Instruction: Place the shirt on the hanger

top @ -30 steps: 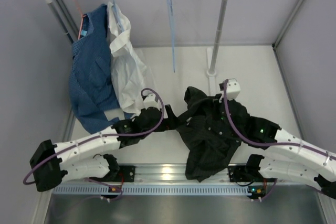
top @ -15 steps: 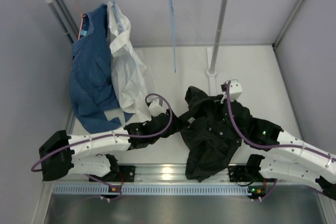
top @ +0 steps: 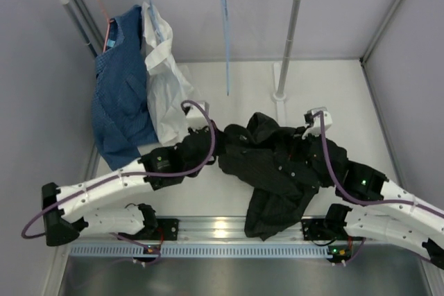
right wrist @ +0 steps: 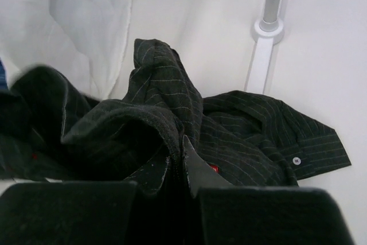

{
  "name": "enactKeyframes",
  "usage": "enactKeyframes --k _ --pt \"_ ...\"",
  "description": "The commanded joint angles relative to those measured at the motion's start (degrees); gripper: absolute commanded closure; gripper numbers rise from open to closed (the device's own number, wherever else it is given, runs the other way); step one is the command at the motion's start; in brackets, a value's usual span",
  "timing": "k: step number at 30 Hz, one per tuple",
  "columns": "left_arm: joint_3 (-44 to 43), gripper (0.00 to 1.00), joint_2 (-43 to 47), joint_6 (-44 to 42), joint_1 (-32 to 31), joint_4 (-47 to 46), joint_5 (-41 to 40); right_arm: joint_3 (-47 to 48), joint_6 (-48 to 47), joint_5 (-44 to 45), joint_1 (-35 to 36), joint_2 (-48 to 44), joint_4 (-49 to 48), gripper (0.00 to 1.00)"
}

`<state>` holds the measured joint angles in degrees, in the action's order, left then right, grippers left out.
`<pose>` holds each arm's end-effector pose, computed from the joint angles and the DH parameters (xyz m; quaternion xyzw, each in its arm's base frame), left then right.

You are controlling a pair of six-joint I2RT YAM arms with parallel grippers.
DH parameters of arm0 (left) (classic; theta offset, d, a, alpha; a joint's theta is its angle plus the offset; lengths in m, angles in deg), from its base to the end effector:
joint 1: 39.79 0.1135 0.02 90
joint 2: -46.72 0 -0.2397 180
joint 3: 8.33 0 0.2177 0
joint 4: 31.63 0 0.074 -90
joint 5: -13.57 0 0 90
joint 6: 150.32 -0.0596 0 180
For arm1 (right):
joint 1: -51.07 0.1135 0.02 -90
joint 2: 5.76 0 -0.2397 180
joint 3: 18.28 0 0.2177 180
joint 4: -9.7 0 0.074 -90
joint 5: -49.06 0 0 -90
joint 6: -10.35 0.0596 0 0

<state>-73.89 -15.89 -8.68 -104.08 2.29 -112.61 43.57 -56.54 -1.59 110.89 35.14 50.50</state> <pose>0.1323 -0.1936 0.2747 -0.0609 0.8390 -0.2537 0.4775 0.1106 0.1151 0.3075 -0.0590 0.7923 0.1518 0.5879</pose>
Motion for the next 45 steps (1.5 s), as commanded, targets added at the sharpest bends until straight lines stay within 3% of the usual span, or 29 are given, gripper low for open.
enactKeyframes --k 1,4,7,8,9,10,13,15,18,19,21,22,23,25,26,27,28,30,33,36,39,41,45 --pt "-16.7 1.00 5.1 -22.6 0.2 9.0 -10.7 2.0 -0.9 -4.3 -0.4 -3.5 -2.0 1.00" --pt "-34.1 1.00 2.2 -36.1 0.2 12.4 -10.0 10.7 -3.1 -11.1 -0.4 -1.8 -2.0 1.00" --pt "-54.3 1.00 -2.5 -50.0 0.2 13.1 -3.3 18.8 -4.9 -18.8 -0.3 3.6 -1.9 1.00" --pt "-59.6 1.00 -6.7 -53.4 0.1 13.5 -1.5 25.5 -5.4 -21.7 -0.3 7.0 -1.5 1.00" --pt "-70.5 1.00 -8.9 -56.1 0.1 14.1 0.1 29.5 -5.5 -22.0 -0.3 8.6 -0.6 1.00" --pt "-75.8 1.00 -11.3 -61.1 0.1 15.6 3.5 36.8 -5.5 -22.2 -0.2 10.3 0.9 1.00" --pt "-87.2 1.00 -17.2 -66.6 0.1 16.3 6.5 45.4 -4.8 -22.0 0.0 14.2 1.0 1.00" --pt "-84.6 1.00 -15.0 -66.6 0.1 16.2 11.6 45.1 -3.4 -19.1 0.1 13.5 0.4 1.00" --pt "-67.5 1.00 -8.1 -62.3 0.1 14.4 15.1 34.9 0.8 -14.1 0.2 7.5 -0.8 1.00" --pt "-57.2 1.00 -6.5 -59.2 0.1 13.3 14.4 26.4 3.9 -10.9 0.2 2.7 -1.2 1.00" --pt "-47.0 1.00 -3.6 -54.5 0.1 9.8 8.5 17.0 8.6 -7.6 0.2 -2.4 -1.2 1.00" --pt "-42.1 1.00 -1.0 -48.6 0.1 8.9 6.9 7.5 14.4 -6.4 0.2 -5.4 -1.1 1.00" --pt "-33.2 1.00 0.0 -46.0 0.1 8.2 6.3 3.2 17.5 -4.7 0.2 -11.0 -0.6 1.00" --pt "-25.0 1.00 2.7 -40.3 0.1 5.0 6.0 -8.7 23.6 -5.3 0.2 -18.5 0.2 0.95" --pt "-18.4 1.00 3.3 -39.0 0.1 2.2 6.0 -11.5 25.2 -6.1 0.2 -20.9 0.7 0.90" --pt "-15.7 1.00 3.6 -38.1 0.1 0.9 6.2 -14.1 26.0 -7.0 0.2 -22.9 0.9 0.64" --pt "-13.7 1.00 3.7 -37.1 0.1 0.0 7.8 -16.8 26.0 -8.1 0.2 -24.8 1.9 0.54" --pt "-10.8 1.00 3.5 -35.7 0.1 -0.5 9.3 -16.5 25.1 -8.4 0.2 -29.5 5.6 0.33" --pt "-10.5 1.00 2.9 -36.2 0.1 -0.3 13.0 -11.8 21.2 -7.9 0.2 -33.4 12.1 0.24" --pt "-10.3 1.00 3.4 -36.3 0.1 -0.2 18.7 -7.0 10.9 -11.7 0.2 -30.2 14.1 0.22" --pt "-9.7 1.00 4.3 -36.3 0.1 -0.2 27.3 -2.8 3.8 -22.2 0.2 -20.2 13.7 0.24" --pt "-9.4 1.00 4.6 -35.7 0.1 0.1 28.4 0.0 -1.5 -26.1 0.2 -12.1 13.1 0.27" --pt "-8.6 1.00 6.0 -34.0 0.1 0.4 26.8 1.3 -6.8 -26.2 0.1 -4.9 7.1 0.33"
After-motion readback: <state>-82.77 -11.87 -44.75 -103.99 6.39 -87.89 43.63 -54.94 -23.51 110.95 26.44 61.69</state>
